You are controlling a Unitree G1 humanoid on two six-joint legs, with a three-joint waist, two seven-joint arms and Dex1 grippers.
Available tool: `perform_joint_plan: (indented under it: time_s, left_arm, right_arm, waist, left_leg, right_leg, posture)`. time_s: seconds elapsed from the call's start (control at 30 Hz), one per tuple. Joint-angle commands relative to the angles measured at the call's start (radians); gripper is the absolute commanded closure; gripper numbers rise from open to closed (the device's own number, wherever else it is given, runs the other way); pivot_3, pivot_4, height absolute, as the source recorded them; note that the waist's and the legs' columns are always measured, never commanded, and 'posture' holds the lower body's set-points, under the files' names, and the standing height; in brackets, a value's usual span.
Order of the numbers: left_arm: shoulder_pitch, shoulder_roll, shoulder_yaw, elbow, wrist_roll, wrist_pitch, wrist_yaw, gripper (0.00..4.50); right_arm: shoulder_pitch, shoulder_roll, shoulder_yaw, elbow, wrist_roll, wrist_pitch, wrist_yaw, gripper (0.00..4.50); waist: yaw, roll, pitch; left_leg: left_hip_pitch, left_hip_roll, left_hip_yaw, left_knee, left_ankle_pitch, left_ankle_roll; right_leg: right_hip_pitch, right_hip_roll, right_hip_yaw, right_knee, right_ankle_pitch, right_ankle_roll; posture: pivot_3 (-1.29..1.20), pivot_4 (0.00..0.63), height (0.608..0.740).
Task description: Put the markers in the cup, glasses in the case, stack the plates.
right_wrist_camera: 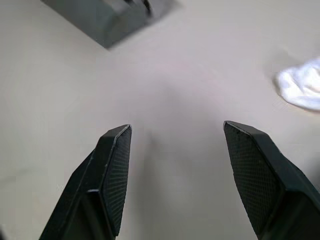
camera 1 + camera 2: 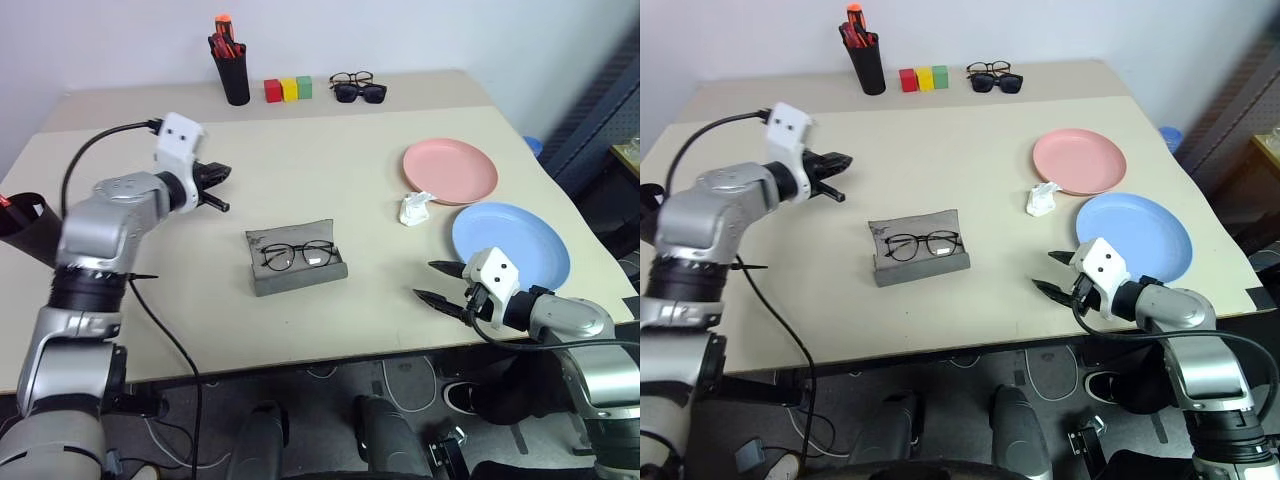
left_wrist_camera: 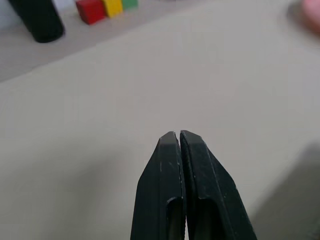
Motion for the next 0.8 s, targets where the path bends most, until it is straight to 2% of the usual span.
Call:
perform_joint_plan:
  time_s: [0.03, 0.13, 0.2, 0.3, 0.47, 0.53, 0.6, 0.7, 0.8]
  left_arm:
    - [-0.095, -0.046, -0.088, 0.181, 0.141, -0.137, -0.077, 4.46]
    - [-0.148, -0.106, -0.140, 0.304, 0.193, -0.220, -0.195, 4.46]
    - [-0.149, -0.126, -0.130, 0.292, 0.154, -0.259, -0.350, 4.46]
    - [-0.106, -0.086, -0.112, 0.148, 0.066, -0.196, -0.597, 4.46]
    - [-0.010, 0.029, -0.134, -0.161, -0.057, 0.085, -0.809, 4.46]
    - [0.027, 0.075, -0.162, -0.280, -0.107, 0.249, -0.844, 4.46]
    - [0.075, 0.101, -0.175, -0.362, -0.119, 0.302, -0.844, 4.46]
    - [0.114, 0.053, -0.097, -0.400, -0.135, 0.284, -0.752, 4.46]
    - [0.087, -0.001, -0.029, -0.339, -0.101, 0.220, -0.634, 4.46]
  right_arm:
    - [0.028, 0.016, -0.023, -0.040, 0.001, -0.037, -0.039, 1.53]
    - [0.055, 0.035, -0.034, -0.065, 0.017, -0.032, -0.074, 1.53]
    - [0.080, 0.038, -0.040, -0.074, 0.011, -0.036, -0.089, 1.53]
    - [0.111, 0.039, -0.058, -0.068, 0.009, -0.048, -0.108, 1.53]
    - [0.132, 0.046, -0.102, -0.056, 0.039, -0.033, -0.138, 1.53]
    - [0.131, 0.044, -0.115, -0.049, 0.047, -0.032, -0.145, 1.53]
    - [0.128, 0.041, -0.121, -0.044, 0.050, -0.034, -0.147, 1.53]
    - [0.128, 0.038, -0.129, -0.043, 0.060, -0.035, -0.150, 1.53]
    - [0.128, 0.032, -0.122, -0.052, 0.077, -0.051, -0.122, 1.53]
  waist:
    - [0.002, 0.000, 0.000]
    - [0.002, 0.000, 0.000]
    - [0.003, 0.000, 0.000]
    - [0.001, -0.001, 0.000]
    - [-0.008, 0.000, 0.001]
    - [-0.012, 0.000, 0.001]
    - [-0.015, 0.000, 0.001]
    - [-0.013, 0.000, 0.001]
    - [-0.007, -0.001, 0.001]
  left_leg:
    - [-0.001, 0.000, 0.000, 0.000, 0.000, 0.000]
    - [-0.002, 0.000, 0.000, 0.000, 0.000, 0.000]
    - [-0.003, 0.000, 0.000, 0.000, 0.000, 0.000]
    - [-0.006, 0.000, 0.000, 0.000, 0.000, 0.000]
    - [-0.007, 0.000, 0.000, 0.000, 0.000, 0.000]
    - [-0.006, 0.000, 0.000, 0.001, 0.000, 0.000]
    - [-0.006, 0.001, 0.000, 0.002, 0.000, 0.000]
    - [-0.004, 0.001, 0.000, 0.004, 0.000, 0.000]
    - [-0.004, 0.001, -0.001, 0.007, 0.000, 0.000]
  right_leg:
    - [-0.001, 0.000, 0.000, 0.000, 0.000, 0.000]
    - [-0.002, 0.000, 0.000, 0.000, 0.001, -0.001]
    - [-0.003, 0.000, 0.000, 0.000, 0.001, -0.001]
    - [-0.005, 0.000, 0.000, 0.000, 0.001, -0.001]
    - [-0.008, 0.000, 0.001, 0.003, 0.001, -0.001]
    - [-0.008, 0.000, 0.001, 0.005, 0.001, -0.002]
    - [-0.007, 0.000, 0.001, 0.005, 0.001, -0.002]
    - [-0.004, 0.000, 0.002, 0.005, -0.001, 0.001]
    - [-0.002, 0.000, 0.001, 0.005, -0.001, 0.001]
  posture:
    - [0.00, 0.150, 0.740]
    - [0.00, 0.150, 0.740]
    - [0.00, 0.150, 0.740]
    - [0.00, 0.150, 0.740]
    - [0.00, 0.150, 0.740]
    - [0.00, 0.150, 0.740]
    - [0.00, 0.150, 0.740]
    - [0.00, 0.150, 0.740]
    - [0.00, 0.150, 0.740]
